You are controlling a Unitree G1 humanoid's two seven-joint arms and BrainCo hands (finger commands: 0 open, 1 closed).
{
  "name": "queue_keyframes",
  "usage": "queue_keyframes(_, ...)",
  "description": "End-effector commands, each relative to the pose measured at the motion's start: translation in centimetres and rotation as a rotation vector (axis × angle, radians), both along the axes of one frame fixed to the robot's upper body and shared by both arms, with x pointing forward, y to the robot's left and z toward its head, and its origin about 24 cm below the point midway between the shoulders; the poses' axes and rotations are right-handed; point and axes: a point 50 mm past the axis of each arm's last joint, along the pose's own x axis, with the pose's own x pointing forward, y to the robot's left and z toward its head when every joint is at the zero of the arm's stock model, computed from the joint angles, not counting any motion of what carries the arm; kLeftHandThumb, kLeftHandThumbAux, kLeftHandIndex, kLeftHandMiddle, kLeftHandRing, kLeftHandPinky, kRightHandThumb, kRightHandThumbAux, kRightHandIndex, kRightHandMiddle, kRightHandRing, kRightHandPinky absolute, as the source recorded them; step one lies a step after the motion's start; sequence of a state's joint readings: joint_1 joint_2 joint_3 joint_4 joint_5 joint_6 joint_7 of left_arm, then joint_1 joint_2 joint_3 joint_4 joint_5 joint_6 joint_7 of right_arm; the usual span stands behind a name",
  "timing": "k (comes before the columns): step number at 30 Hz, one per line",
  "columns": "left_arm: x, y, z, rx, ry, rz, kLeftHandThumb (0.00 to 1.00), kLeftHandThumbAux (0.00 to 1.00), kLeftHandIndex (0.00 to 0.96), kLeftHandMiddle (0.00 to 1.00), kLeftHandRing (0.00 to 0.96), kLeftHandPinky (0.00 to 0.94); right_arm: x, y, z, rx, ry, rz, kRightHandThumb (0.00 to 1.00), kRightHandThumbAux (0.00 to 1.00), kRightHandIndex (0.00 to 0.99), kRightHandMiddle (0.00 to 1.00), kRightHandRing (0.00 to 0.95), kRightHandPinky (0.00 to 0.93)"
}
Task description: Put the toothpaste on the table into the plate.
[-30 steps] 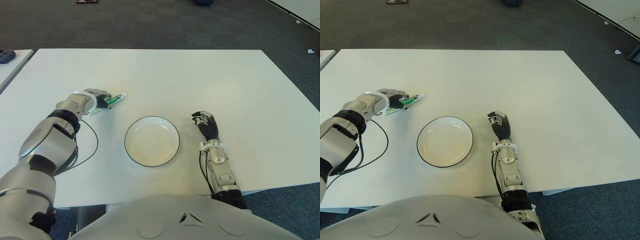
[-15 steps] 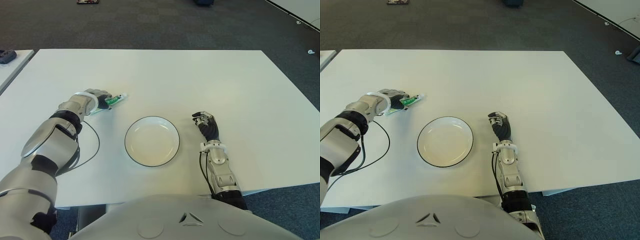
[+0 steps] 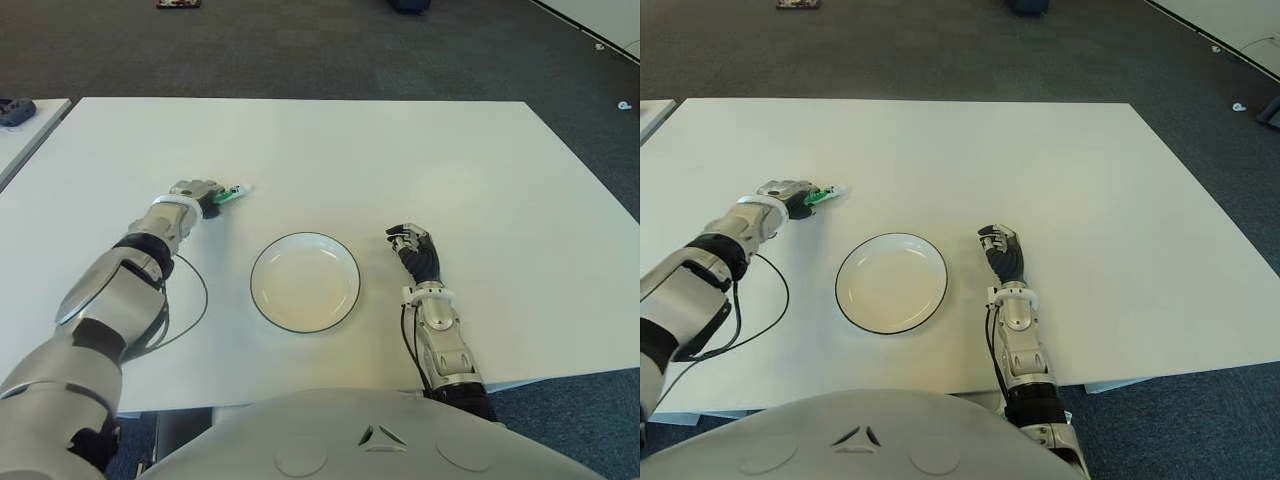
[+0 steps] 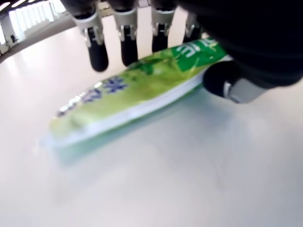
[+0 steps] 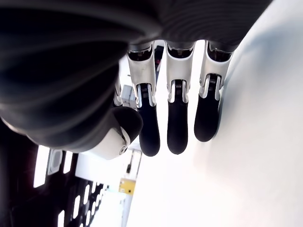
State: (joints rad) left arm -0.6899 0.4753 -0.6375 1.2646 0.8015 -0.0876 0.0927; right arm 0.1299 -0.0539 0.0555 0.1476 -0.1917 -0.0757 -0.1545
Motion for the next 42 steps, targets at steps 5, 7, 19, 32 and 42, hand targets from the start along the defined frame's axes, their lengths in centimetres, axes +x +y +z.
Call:
queue_keyframes(5, -2.53, -0.2, -2.83, -0.105, 0.012, 0.059, 0.738, 0.674, 0.44, 0.707, 0.71, 0.716, -0.24, -0.34, -0.21, 0.002, 0.018, -0.009, 0.714, 0.734, 0.418, 0.406, 0.373, 0.379)
queue_keyframes(7, -2.64, -0.19, -2.9, -0.12, 0.002, 0.066, 0.739, 0.681, 0.441, 0.727, 0.728, 0.732, -0.24, -0.37, -0.22, 0.003, 0.02, -0.011, 0.714, 0.734, 0.418, 0.407, 0.372, 0.378)
queue_keyframes(19, -2.76, 0.11, -2.84, -0.178, -0.028, 0.107, 0.739, 0.69, 0.442, 0.773, 0.779, 0.751, -0.2, -0.64, -0.25, -0.014, 0.029, -0.021, 0.713, 0.735, 0.417, 0.399, 0.369, 0.38)
queue_keyframes(32, -2.57, 0.29, -2.48, -0.216, -0.073, 0.133, 0.736, 0.691, 0.443, 0.786, 0.786, 0.755, -0.06, -0.75, -0.23, -0.023, 0.027, -0.016, 0.712, 0.734, 0.418, 0.401, 0.372, 0.391)
queue_keyframes(42, -2.36, 0.36, -2.13, -0.268, -0.126, 0.174, 0.729, 0.694, 0.443, 0.796, 0.788, 0.764, 0.04, -0.8, -0.24, -0.017, 0.02, -0.019, 0.712, 0.734, 0.418, 0.402, 0.374, 0.385)
